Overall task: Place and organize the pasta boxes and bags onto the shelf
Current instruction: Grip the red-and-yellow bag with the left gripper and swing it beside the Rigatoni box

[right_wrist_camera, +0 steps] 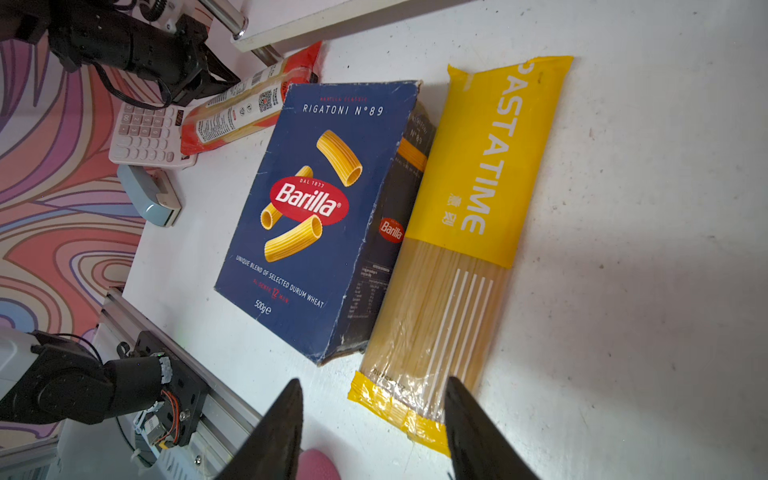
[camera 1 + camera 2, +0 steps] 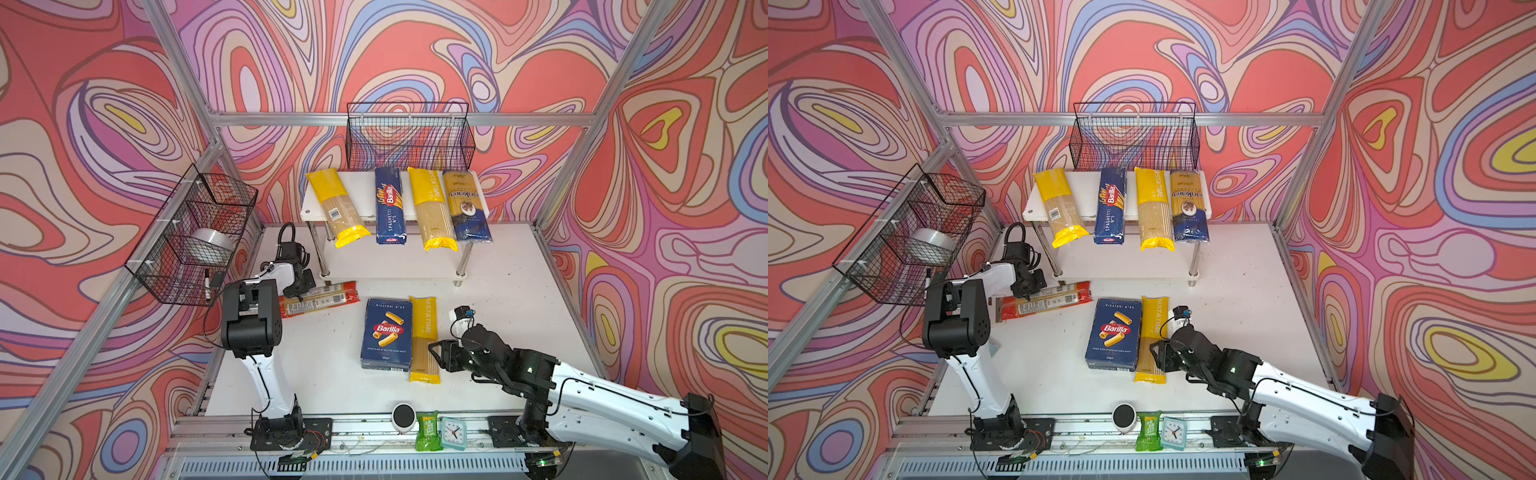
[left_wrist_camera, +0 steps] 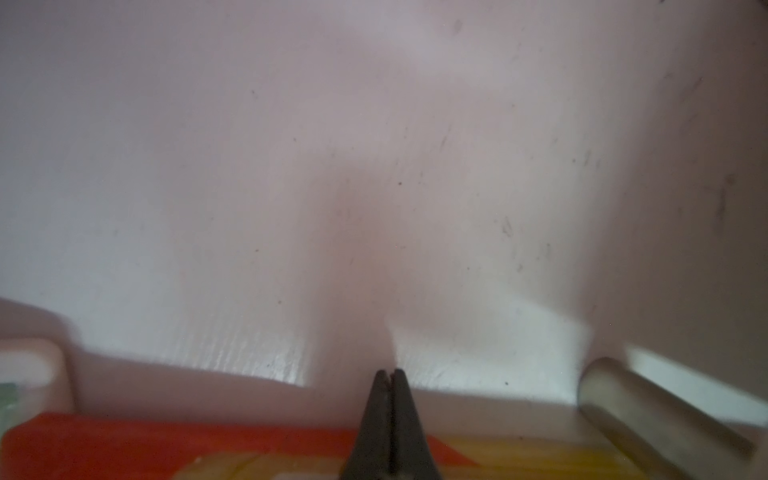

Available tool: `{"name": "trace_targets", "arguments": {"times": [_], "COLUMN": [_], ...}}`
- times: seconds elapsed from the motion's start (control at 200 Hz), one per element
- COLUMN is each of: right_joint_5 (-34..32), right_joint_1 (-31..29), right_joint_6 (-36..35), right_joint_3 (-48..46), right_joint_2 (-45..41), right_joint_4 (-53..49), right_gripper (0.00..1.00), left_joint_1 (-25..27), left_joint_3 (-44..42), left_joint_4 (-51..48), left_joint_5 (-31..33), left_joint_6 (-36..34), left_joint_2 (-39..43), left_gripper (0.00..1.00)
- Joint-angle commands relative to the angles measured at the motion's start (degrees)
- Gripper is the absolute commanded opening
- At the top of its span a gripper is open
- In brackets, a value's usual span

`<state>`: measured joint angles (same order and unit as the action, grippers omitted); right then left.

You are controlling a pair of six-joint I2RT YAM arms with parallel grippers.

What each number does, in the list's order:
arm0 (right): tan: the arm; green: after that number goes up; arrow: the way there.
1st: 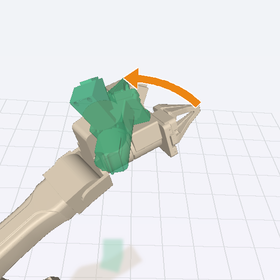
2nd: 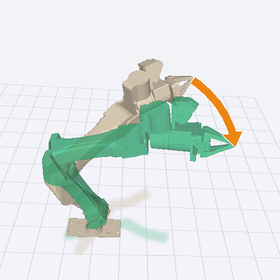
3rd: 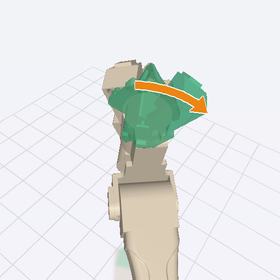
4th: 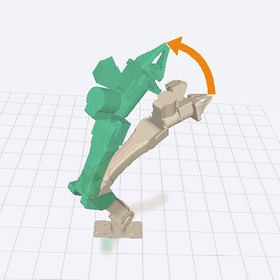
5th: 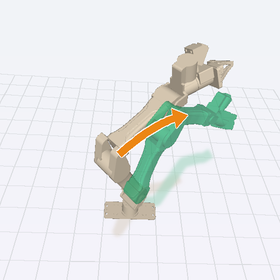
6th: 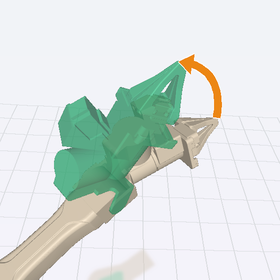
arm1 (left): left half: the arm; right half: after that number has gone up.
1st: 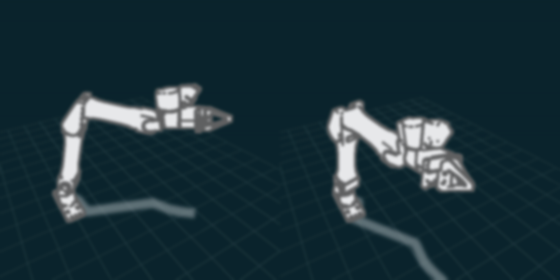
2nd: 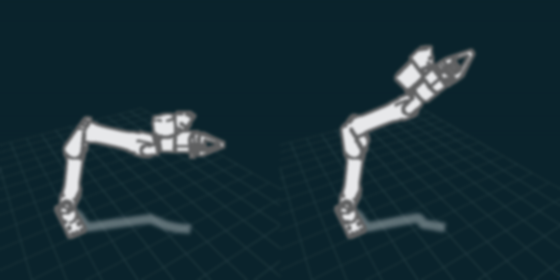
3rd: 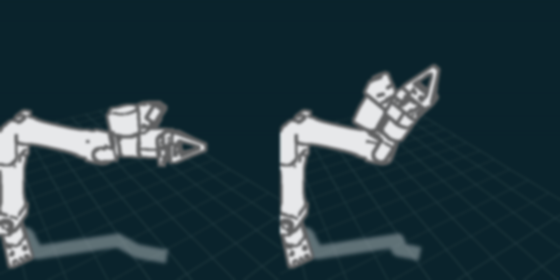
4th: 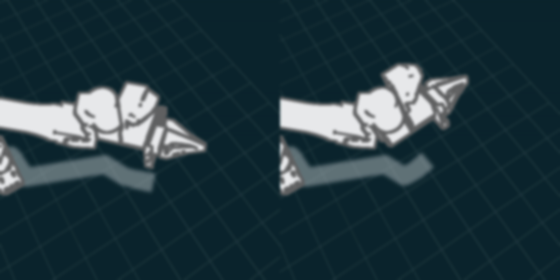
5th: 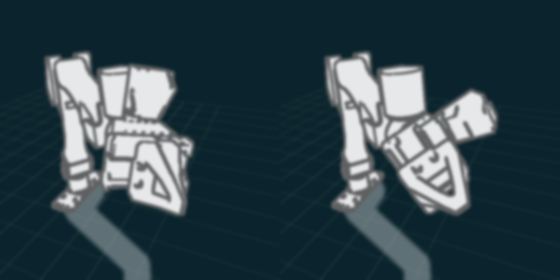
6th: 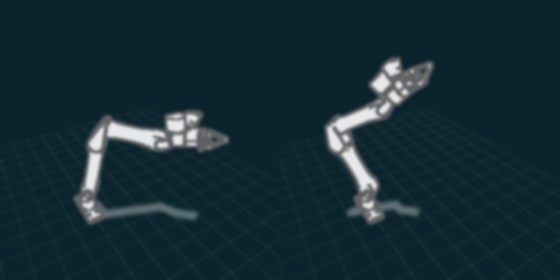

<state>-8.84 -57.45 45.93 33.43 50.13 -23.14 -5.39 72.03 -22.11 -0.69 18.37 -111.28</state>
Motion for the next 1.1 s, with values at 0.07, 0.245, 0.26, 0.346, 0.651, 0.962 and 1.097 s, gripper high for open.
{"name": "trace_targets", "arguments": {"times": [0.07,0.245,0.26,0.346,0.651,0.962,1.097], "right_joint_5": [-3.03,-6.85,-7.22,-8.36,-6.33,-0.85,1.60], "right_joint_1": [0.58,0.95,1.05,1.05,1.04,1.03,1.93], "right_joint_6": [-2.07,-3.23,-3.31,-3.46,-2.10,-3.29,-3.45], "right_joint_3": [1.46,2.41,2.55,3.47,2.21,5.07,4.46], "right_joint_2": [-6.30,-12.48,-13.18,-16.29,-18.69,-3.14,0.87], "right_joint_4": [-4.89,-12.82,-13.53,-16.82,-17.38,-15.11,-10.97], "right_gripper": [0.56,0.56,0.56,0.56,0.56,0.64,0.69], "left_joint_1": [-0.59,-0.26,-0.24,-0.24,1.96,9.21,9.46], "left_joint_3": [-0.08,-6.45,-7.27,-11.47,-20.86,-24.83,-28.61], "left_joint_4": [-6.43,-4.32,-3.93,-2.79,0.00,-0.91,-0.82], "left_joint_5": [-6.71,-16.01,-15.97,-15.57,-18.21,-17.90,-18.40], "left_joint_6": [1.84,5.49,5.71,6.49,11.08,14.48,15.01], "left_joint_2": [1.70,4.67,5.28,8.18,17.29,23.48,28.15], "left_gripper": [0.00,0.00,0.00,0.00,0.00,0.00,0.00]}}
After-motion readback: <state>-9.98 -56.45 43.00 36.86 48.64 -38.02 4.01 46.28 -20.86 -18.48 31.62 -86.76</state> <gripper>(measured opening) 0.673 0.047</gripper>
